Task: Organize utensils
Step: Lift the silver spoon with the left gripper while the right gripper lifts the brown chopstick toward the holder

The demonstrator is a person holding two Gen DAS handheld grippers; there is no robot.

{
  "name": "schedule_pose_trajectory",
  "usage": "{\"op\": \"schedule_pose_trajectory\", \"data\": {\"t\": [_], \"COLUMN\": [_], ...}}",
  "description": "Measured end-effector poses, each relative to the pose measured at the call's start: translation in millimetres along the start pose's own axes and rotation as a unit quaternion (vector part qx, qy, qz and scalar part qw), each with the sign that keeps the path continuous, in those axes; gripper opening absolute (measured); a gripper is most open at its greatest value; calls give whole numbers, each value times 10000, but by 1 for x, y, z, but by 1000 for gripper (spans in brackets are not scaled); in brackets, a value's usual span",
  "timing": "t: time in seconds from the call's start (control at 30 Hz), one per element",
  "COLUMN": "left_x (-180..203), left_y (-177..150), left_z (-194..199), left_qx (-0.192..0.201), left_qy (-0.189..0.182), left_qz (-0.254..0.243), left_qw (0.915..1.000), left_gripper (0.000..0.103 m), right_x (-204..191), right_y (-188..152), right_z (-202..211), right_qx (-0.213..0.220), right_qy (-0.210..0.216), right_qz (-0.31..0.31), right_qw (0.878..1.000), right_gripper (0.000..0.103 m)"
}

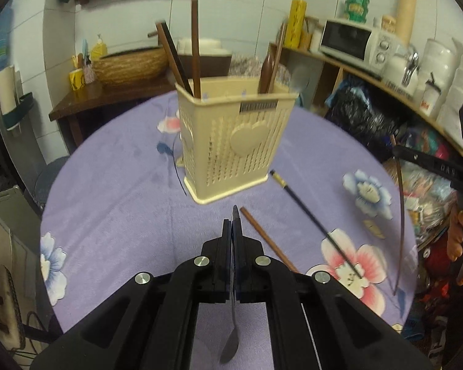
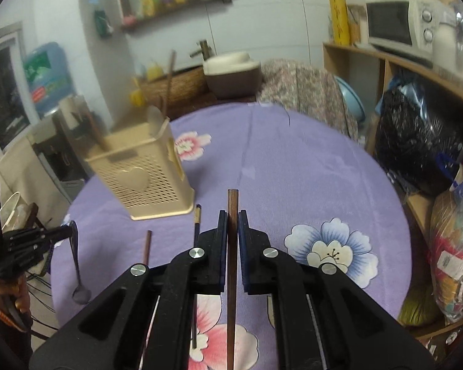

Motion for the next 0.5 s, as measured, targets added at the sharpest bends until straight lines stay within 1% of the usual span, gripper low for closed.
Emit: {"op": "schedule_pose_trajectory", "data": {"t": [0.03, 0.17, 0.4, 0.5], "left_x": [1, 6, 4, 2], "left_y": [3, 8, 12, 13], "left_z": [11, 36, 35, 40], "left_qx": [123, 381, 438, 486], "left_qy": [-23, -105, -82, -114], "left_qz": [-1, -29, -3, 28], "left_qw": [9999, 9992, 9990, 9987], "left_gripper": [2, 2, 2, 2], "right_x": [0, -5, -6, -8], "right_y": [1, 1, 2, 6], "right_z": [8, 38, 54, 65], "right_qx": [64, 252, 360, 503], "right_qy": [12, 166, 222, 231], "right_qz": [28, 73, 124, 136], "right_qw": [10000, 9995, 9990, 9984], "right_gripper": [8, 8, 8, 8]}}
Point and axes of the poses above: each gripper's, at about its wrist camera, not at the fingertips, and z roughly against the way its jaws point, x to its right, y to its top, the point moved 8 cm from there along -z, roughly the way its jaws point, and after that the axes turned 3 degrees about z, right-handed, at the moved point
